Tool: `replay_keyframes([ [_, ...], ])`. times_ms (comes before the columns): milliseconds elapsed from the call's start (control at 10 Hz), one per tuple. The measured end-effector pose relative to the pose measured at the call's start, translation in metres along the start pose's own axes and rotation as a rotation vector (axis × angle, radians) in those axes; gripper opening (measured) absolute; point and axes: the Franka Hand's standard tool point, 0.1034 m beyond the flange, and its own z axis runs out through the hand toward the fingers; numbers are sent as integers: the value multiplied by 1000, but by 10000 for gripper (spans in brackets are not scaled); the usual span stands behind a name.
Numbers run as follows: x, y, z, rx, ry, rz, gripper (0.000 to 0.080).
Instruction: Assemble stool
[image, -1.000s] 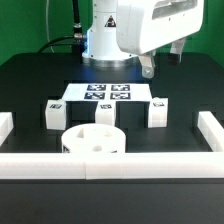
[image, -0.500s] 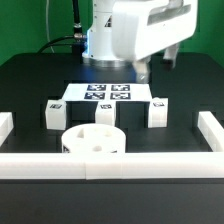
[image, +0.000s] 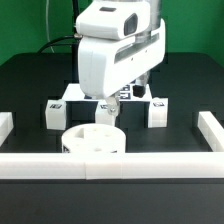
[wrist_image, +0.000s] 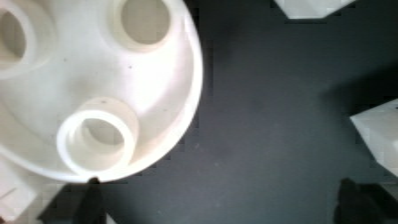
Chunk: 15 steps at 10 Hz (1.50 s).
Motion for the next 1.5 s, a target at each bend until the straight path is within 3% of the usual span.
replay_keyframes([
  [300, -2, 0, 2, 3, -2, 1, 649],
  [500, -12, 3, 18, 10, -5, 15, 649],
  [1000, -21, -6, 43, 30, -14, 25, 649],
  [1500, -23, -10, 54, 46, -21, 20, 649],
])
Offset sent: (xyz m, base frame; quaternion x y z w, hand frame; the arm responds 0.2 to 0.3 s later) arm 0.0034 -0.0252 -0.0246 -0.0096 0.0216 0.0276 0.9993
